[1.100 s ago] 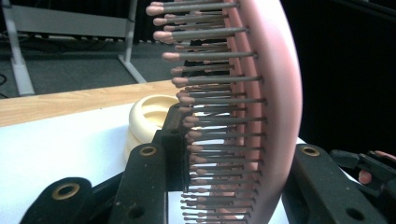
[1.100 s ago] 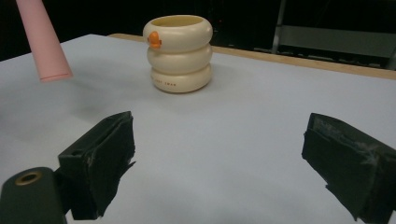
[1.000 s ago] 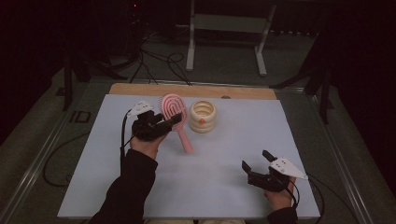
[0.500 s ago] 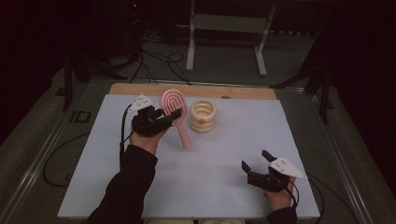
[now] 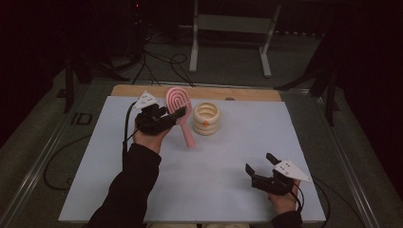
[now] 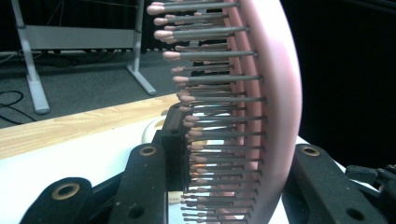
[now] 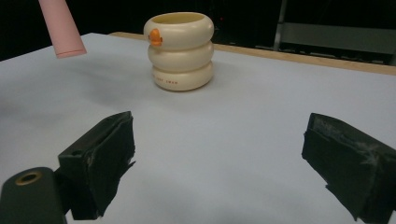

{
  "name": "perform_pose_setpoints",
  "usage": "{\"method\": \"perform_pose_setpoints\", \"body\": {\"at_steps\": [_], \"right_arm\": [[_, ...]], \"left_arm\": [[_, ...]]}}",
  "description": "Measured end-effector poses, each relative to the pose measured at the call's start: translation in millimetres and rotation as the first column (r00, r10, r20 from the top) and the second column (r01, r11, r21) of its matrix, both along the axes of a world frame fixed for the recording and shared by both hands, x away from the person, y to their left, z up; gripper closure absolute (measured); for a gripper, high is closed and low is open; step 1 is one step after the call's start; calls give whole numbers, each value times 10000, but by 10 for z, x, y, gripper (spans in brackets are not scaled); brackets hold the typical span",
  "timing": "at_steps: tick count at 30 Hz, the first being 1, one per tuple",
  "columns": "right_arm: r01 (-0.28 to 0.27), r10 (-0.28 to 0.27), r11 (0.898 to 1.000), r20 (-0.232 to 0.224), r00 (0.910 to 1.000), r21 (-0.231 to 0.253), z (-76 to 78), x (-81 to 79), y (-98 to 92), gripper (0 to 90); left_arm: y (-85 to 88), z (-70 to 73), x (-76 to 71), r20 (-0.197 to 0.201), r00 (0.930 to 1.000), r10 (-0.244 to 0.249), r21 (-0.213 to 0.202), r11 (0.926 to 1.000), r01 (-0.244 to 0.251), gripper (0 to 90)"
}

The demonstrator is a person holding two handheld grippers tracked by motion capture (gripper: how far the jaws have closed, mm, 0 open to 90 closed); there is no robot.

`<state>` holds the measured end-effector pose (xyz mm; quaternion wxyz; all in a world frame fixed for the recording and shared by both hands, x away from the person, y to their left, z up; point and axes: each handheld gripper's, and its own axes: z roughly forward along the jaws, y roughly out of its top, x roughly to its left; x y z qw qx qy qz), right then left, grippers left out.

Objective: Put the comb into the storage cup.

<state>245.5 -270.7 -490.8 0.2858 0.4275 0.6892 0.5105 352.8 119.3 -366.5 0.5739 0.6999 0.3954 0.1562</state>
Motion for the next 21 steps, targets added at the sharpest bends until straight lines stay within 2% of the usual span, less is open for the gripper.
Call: {"method": "perform_pose_setpoints", "body": {"at_steps": [21], "right_arm": [[-13, 13, 10000, -79, 10000, 32, -5, 2, 9, 91]], "left_arm": [[-32, 38, 143, 5, 9998, 180, -63, 9998, -180, 642]]}}
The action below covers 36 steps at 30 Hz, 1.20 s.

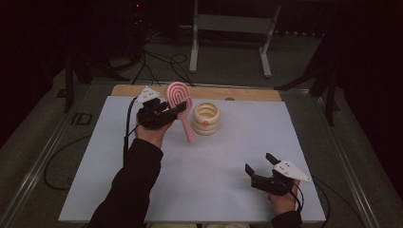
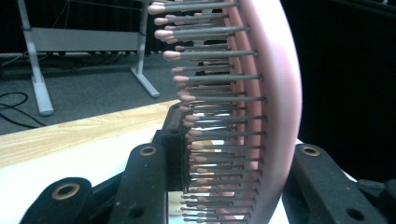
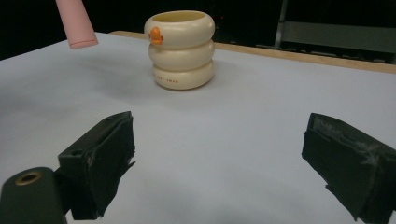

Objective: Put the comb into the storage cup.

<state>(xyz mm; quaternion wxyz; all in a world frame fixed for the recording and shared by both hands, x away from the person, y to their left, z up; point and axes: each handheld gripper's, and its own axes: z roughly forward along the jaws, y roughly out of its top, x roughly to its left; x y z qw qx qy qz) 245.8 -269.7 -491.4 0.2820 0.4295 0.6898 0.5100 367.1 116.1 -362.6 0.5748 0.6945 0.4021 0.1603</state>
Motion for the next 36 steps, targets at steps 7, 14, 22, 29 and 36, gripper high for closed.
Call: {"method": "perform_pose_setpoints", "body": {"at_steps": [7, 14, 22, 29, 36], "right_arm": [[15, -15, 10000, -21, 10000, -3, -3, 2, -1, 91], [-23, 23, 10000, -28, 10000, 49, -3, 3, -8, 91], [-16, 17, 10000, -30, 10000, 62, -2, 3, -12, 91], [-22, 23, 10000, -8, 10000, 81, -1, 4, -16, 91], [13, -12, 9999, -25, 10000, 117, -5, 11, -22, 91]], "left_arm": [[-32, 48, 46, 83, 10000, 8, 69, 10000, -8, 641], [-71, 93, 89, 182, 9998, 7, 111, 9999, -9, 641], [-130, 142, 161, 257, 9997, 25, 119, 9999, -28, 641], [-192, 192, 207, 367, 9993, -31, 224, 9997, 22, 642], [-248, 222, 271, 390, 9992, -46, 337, 9994, 33, 641]]}}
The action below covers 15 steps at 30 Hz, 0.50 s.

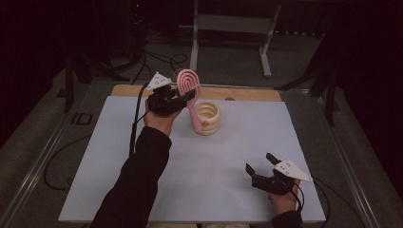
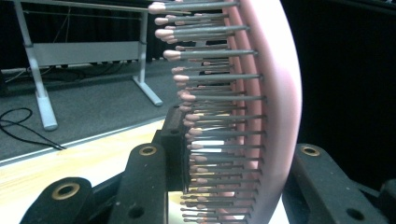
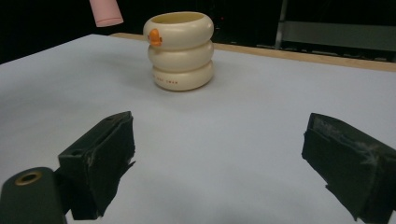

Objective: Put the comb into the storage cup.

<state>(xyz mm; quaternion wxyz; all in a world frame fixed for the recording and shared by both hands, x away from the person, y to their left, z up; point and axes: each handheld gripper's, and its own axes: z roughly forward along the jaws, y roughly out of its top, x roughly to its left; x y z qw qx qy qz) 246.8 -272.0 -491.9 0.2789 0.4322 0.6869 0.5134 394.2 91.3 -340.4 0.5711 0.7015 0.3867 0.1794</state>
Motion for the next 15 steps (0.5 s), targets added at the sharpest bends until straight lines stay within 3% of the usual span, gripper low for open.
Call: {"method": "perform_pose_setpoints", "body": {"at_steps": [15], "right_arm": [[19, -16, 9997, -99, 9999, 224, -14, 24, -28, 91]], "left_arm": [[-144, 117, 131, 130, 9999, -25, 57, 10000, 24, 641]]}}
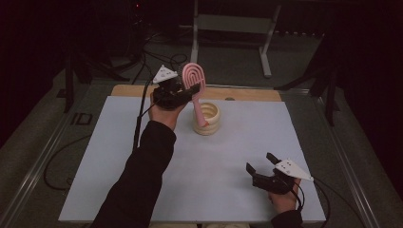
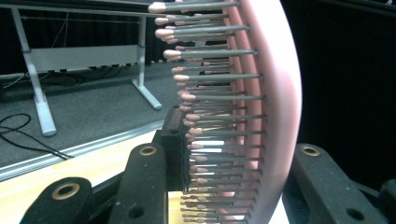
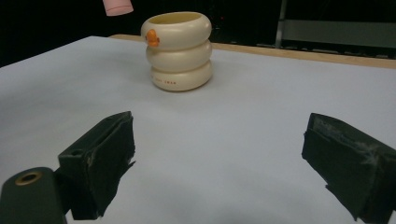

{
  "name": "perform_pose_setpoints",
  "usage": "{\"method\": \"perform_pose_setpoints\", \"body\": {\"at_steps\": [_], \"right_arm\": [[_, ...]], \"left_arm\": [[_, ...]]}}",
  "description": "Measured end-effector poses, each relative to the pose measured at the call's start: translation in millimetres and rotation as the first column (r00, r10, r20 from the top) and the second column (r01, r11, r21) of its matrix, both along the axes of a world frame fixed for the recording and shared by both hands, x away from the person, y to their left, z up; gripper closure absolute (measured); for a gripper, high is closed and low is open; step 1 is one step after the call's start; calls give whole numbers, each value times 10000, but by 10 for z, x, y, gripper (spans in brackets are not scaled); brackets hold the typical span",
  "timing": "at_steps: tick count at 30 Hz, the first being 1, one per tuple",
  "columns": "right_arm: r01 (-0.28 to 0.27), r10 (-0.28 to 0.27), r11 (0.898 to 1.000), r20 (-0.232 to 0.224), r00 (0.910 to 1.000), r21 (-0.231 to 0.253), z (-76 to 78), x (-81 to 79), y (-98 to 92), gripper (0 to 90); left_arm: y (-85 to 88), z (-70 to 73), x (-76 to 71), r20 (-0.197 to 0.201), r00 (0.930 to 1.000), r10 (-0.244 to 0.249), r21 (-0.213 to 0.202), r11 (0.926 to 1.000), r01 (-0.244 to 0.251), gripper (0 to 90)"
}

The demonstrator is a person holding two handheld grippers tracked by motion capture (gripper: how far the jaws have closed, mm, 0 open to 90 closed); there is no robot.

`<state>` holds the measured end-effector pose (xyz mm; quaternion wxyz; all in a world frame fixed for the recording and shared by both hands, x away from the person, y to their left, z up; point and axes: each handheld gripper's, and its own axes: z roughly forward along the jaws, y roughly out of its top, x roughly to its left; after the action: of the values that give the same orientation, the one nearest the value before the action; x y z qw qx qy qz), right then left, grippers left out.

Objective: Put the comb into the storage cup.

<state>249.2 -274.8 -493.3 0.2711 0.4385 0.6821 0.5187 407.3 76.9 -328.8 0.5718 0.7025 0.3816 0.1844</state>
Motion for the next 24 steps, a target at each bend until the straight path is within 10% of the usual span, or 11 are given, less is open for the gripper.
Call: {"method": "perform_pose_setpoints", "body": {"at_steps": [24], "right_arm": [[158, -159, 9998, 29, 9999, 135, 5, 5, -39, 91]], "left_arm": [[-206, -50, 164, 29, 9996, 269, 485, 9985, -270, 641]]}}
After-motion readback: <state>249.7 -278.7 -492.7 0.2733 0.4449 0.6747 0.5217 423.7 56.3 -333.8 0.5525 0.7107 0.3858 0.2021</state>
